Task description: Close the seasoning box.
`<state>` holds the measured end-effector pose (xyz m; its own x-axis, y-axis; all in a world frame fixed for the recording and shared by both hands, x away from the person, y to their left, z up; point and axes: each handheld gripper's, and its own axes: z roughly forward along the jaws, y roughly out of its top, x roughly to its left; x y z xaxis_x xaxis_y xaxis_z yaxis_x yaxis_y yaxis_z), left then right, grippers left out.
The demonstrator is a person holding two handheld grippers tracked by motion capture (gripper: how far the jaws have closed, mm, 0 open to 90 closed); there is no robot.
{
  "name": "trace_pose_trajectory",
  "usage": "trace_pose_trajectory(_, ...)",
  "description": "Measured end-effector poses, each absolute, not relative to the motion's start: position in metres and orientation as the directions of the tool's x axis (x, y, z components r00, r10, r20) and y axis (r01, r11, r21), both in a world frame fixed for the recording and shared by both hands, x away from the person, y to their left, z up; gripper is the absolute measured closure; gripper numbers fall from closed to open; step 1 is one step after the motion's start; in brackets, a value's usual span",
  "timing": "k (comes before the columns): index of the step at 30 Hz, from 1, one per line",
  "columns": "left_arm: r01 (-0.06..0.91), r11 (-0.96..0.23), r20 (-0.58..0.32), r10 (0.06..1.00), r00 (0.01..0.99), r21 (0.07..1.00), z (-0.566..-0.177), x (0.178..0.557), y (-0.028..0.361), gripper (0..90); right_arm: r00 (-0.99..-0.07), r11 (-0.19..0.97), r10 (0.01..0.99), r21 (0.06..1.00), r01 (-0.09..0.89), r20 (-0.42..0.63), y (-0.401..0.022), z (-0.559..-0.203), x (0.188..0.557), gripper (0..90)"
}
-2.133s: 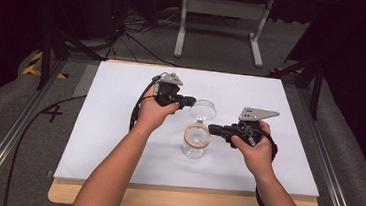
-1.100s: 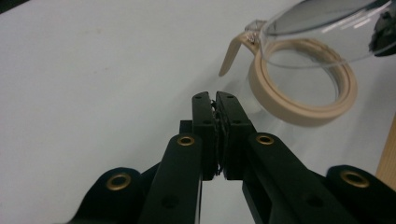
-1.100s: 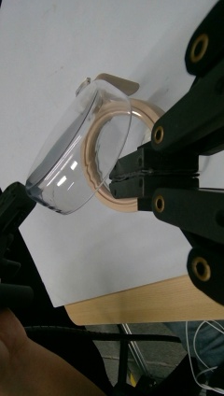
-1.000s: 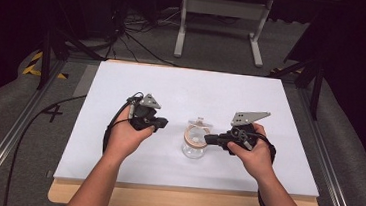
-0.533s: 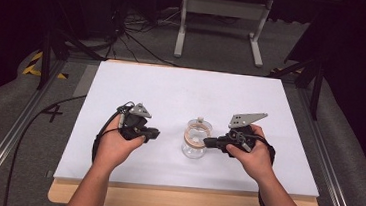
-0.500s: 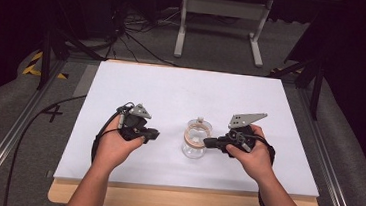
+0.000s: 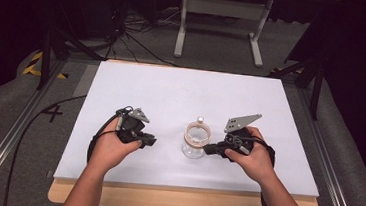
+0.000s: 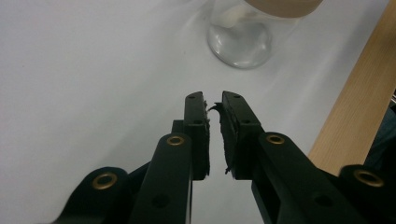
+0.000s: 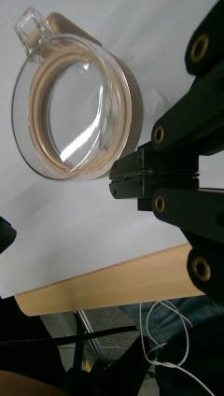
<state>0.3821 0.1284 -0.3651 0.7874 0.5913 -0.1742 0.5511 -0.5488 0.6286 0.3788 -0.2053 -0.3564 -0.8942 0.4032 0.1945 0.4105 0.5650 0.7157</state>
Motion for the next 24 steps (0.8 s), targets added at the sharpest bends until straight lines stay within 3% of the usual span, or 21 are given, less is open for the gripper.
trace_pose_trajectory(7, 0.552, -0.502, -0.174, 0.614, 0.769, 0.666, -0.364, 0.386, 0.135, 72.9, -0.886, 0.520, 0.433, 0.757, 0.396, 0.166, -0.219, -0.349, 0.380, 87.2)
trace_pose_trajectory(14, 0.572, -0.469, -0.184, 0.642, 0.744, 0.674, -0.368, 0.388, 0.143, 69.7, -0.797, 0.410, 0.594, 0.813, 0.415, 0.107, -0.267, -0.335, 0.390, 70.7)
trace_pose_trajectory(24, 0.617, -0.434, -0.167, 0.714, 0.680, 0.656, -0.381, 0.398, 0.160, 65.9, -0.683, 0.363, 0.725, 0.795, 0.486, 0.087, -0.310, -0.351, 0.409, 62.1)
